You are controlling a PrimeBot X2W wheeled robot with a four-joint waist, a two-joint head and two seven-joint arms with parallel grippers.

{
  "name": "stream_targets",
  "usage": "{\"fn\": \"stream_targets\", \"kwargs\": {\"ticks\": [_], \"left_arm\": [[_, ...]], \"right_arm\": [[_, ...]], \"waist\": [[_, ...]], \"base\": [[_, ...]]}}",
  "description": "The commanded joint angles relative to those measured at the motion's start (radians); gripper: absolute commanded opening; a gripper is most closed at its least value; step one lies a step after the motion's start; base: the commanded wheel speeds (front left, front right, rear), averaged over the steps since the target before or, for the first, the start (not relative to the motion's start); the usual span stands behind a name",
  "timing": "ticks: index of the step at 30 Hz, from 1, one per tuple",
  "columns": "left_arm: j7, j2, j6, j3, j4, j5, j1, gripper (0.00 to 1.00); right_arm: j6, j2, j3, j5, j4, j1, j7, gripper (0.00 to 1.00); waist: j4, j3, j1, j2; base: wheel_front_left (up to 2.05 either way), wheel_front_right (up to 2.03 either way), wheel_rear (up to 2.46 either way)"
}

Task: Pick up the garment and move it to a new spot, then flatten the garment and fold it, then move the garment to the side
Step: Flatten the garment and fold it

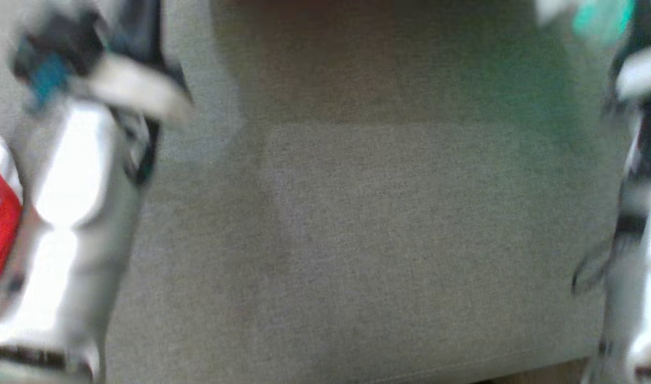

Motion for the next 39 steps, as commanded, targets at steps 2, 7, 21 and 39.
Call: {"fn": "stream_targets", "kwargs": {"ticks": [2,7,21,39], "left_arm": [[-0.015,0.069,0.002,-0.024,-0.081,-0.021,0.085,0.00],[0.000,0.117,0.006,-0.061,-0.201,-0.068,0.325,0.00],[0.299,0.200,0.267,-0.118,-1.001,-0.157,1.116,0.00],[0.900,0.346,0.096,-0.108,-0.974,-0.393,0.608,0.00]], "right_arm": [[0.008,0.006,0.025,0.022,-0.097,0.106,0.019,0.00],[0.008,0.006,0.016,0.090,-0.208,0.331,0.055,0.00],[0.008,0.006,-0.105,0.287,-0.641,1.096,0.206,0.00],[0.008,0.006,-0.094,0.056,-0.493,0.606,0.636,0.00]], "waist": [[0.004,-0.014,0.0001,0.0000],[0.009,-0.059,0.0001,0.0000],[0.096,-0.151,0.0001,0.0000],[0.051,-0.023,0.0001,0.0000]], "base": [[0.00,0.00,0.00],[0.00,0.00,0.00],[0.00,0.00,0.00],[0.00,0.00,0.00]]}}
